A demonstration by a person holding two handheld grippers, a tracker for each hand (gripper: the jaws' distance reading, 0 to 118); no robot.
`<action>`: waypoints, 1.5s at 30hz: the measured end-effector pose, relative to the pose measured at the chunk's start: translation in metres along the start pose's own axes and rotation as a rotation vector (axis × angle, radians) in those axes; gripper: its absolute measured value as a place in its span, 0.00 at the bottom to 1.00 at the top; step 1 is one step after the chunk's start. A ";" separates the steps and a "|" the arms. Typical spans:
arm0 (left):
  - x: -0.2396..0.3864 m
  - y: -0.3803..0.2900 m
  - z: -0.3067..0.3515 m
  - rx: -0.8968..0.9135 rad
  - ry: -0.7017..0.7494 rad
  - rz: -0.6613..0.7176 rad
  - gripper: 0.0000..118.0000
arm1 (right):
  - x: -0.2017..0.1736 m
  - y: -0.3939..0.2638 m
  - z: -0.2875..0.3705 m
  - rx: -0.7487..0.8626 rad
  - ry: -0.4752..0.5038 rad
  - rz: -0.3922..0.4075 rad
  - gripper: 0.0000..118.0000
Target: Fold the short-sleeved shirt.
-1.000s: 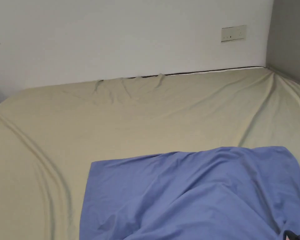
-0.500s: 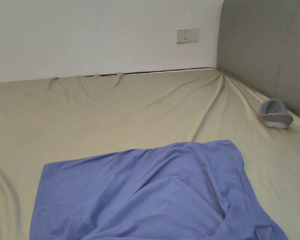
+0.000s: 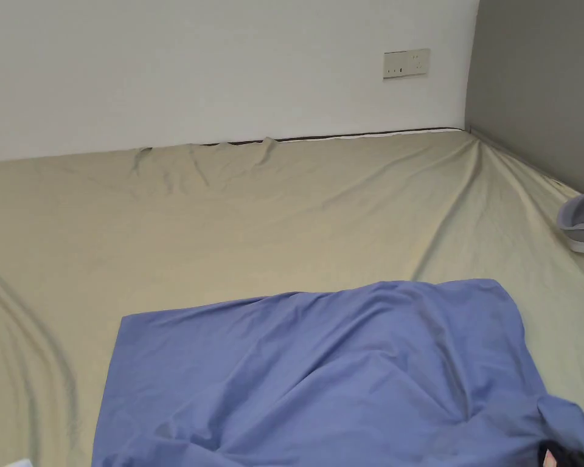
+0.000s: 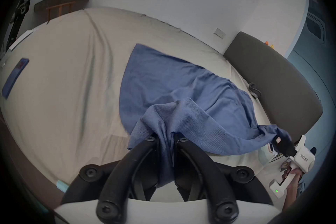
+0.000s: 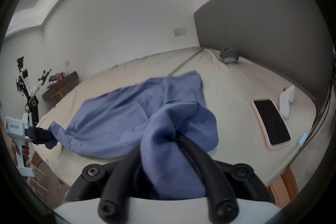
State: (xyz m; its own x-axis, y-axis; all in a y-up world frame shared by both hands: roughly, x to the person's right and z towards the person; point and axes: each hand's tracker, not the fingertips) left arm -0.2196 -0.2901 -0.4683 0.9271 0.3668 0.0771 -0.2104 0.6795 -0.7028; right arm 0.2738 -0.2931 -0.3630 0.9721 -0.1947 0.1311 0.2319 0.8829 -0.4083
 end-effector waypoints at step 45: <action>0.010 0.055 -0.101 -0.086 0.323 -0.296 0.96 | -0.029 0.053 -0.075 -0.005 0.074 0.065 0.00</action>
State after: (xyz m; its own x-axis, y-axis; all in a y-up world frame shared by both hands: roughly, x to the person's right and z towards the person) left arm -0.1907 -0.3133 -0.5778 0.9957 -0.0621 0.0688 0.0927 0.6654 -0.7407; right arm 0.2608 -0.2729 -0.4561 0.9851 -0.1678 0.0371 0.1678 0.8925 -0.4188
